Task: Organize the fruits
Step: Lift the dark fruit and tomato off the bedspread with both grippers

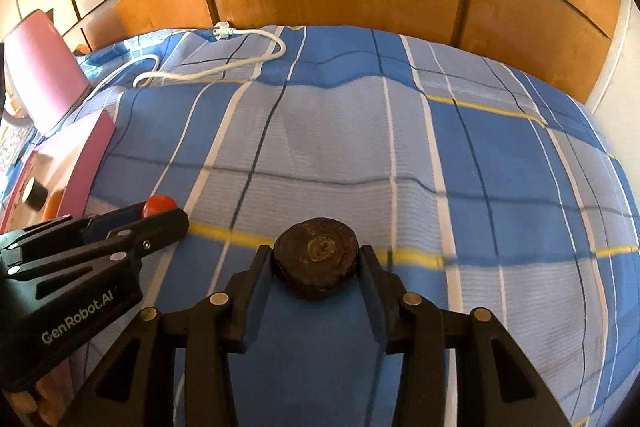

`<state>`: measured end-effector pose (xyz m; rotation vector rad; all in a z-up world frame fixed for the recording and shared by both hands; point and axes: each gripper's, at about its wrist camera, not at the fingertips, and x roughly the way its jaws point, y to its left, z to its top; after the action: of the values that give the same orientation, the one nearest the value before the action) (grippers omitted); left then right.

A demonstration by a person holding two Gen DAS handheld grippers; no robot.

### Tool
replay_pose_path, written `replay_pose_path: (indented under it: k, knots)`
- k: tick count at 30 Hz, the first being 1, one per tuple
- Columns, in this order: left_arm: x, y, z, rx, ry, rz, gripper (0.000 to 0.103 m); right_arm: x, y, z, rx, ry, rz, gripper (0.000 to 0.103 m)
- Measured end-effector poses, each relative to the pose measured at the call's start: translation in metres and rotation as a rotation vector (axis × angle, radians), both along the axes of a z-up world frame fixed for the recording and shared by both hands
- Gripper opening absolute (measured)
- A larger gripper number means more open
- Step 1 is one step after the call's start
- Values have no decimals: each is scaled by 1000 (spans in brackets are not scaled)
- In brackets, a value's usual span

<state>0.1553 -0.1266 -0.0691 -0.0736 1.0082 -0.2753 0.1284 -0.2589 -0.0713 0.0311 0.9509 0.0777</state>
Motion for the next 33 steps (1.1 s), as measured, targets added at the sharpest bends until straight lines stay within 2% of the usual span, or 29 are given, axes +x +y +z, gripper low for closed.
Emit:
replay_pose_path:
  k: [10, 33]
  knots:
    - [-39, -10, 0, 31, -31, -41, 26, -48, -16, 1, 37, 8, -31, 44]
    - [-89, -23, 0, 71, -74, -125, 26, -90, -20, 0, 23, -8, -47, 44]
